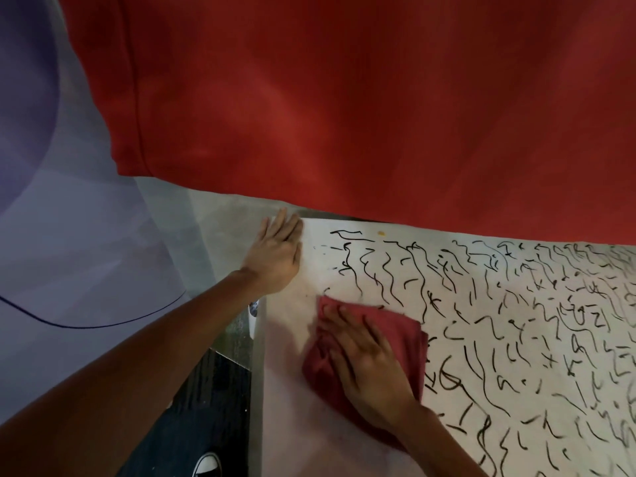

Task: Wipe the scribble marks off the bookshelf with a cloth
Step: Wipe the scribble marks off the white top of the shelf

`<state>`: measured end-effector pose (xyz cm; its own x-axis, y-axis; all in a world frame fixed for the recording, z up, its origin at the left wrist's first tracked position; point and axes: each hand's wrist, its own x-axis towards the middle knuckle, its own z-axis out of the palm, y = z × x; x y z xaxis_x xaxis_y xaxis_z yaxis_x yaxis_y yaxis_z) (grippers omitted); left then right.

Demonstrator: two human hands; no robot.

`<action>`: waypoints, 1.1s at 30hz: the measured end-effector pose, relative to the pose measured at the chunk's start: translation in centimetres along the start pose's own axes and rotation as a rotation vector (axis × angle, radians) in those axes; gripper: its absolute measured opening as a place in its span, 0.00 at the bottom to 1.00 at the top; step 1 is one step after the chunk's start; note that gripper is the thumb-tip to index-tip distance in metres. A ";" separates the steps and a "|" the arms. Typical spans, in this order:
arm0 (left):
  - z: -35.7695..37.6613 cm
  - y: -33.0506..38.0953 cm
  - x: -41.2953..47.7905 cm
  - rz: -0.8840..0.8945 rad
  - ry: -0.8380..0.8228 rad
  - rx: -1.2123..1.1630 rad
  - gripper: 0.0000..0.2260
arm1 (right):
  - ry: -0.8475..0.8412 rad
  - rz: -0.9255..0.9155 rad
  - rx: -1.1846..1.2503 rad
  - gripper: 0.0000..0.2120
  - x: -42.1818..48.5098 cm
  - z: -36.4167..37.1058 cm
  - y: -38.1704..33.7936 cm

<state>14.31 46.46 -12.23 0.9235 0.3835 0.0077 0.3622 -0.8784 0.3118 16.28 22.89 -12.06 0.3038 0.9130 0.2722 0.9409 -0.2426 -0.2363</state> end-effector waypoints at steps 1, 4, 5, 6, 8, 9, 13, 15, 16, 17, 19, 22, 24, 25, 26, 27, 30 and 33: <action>0.2 -0.1 0.1 0.018 0.022 -0.001 0.39 | -0.009 0.003 0.005 0.17 0.3 0.0 0.7; 0.2 -0.1 0.4 0.026 -0.004 0.028 0.43 | -0.095 0.133 -0.004 0.27 4.8 0.1 3.1; 0.2 0.0 0.5 0.020 -0.012 0.038 0.43 | -0.142 0.205 -0.008 0.31 6.5 0.1 3.9; 0.1 0.1 0.5 0.017 -0.017 0.044 0.44 | -0.181 0.252 -0.028 0.34 7.8 0.3 4.4; -0.1 0.2 0.4 0.021 -0.035 0.053 0.45 | -0.191 0.280 -0.049 0.37 9.0 0.7 4.1; -0.1 0.2 0.3 0.027 -0.045 0.063 0.45 | -0.186 0.277 -0.032 0.36 8.6 0.7 3.3; -0.4 0.1 0.2 0.065 -0.090 0.143 0.41 | -0.132 0.082 -0.028 0.27 1.8 0.1 -1.6; -0.6 0.1 0.1 0.062 -0.133 0.169 0.30 | -0.113 0.031 -0.052 0.22 -1.8 -0.3 -3.5; -0.6 0.1 0.1 0.057 -0.148 0.176 0.26 | -0.092 0.037 -0.034 0.21 -2.6 -0.4 -3.8; -0.6 0.1 0.1 0.053 -0.147 0.175 0.25 | -0.069 0.044 -0.024 0.19 -2.8 -0.3 -3.6; -0.5 0.1 0.1 0.055 -0.139 0.175 0.27 | -0.081 0.073 -0.017 0.18 -1.3 0.0 -2.5; -0.4 0.4 0.0 0.056 -0.123 0.151 0.34 | -0.122 0.246 -0.005 0.28 4.2 0.3 -0.2; -0.5 0.3 -0.1 0.053 -0.107 0.148 0.34 | -0.165 0.367 -0.003 0.36 6.9 0.7 0.6; -0.6 0.3 -0.1 0.050 -0.106 0.151 0.32 | -0.166 0.398 0.023 0.37 7.2 0.9 0.3; -0.6 0.4 -0.2 0.049 -0.112 0.154 0.29 | -0.151 0.405 0.028 0.35 6.6 0.9 -0.5; -0.6 0.4 -0.2 0.046 -0.123 0.154 0.27 | -0.108 0.377 0.010 0.31 5.1 0.9 -1.8; -0.6 0.5 -0.1 0.027 -0.149 0.137 0.25 | -0.039 0.266 0.010 0.18 -1.6 0.6 -6.0; -0.6 0.5 -0.1 0.022 -0.157 0.130 0.25 | -0.010 0.250 0.029 0.17 -3.4 0.3 -6.4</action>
<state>14.27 46.18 -11.53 0.9362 0.3233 -0.1379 0.3453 -0.9195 0.1881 9.17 21.43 -11.74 0.5251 0.8290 0.1924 0.8319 -0.4522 -0.3217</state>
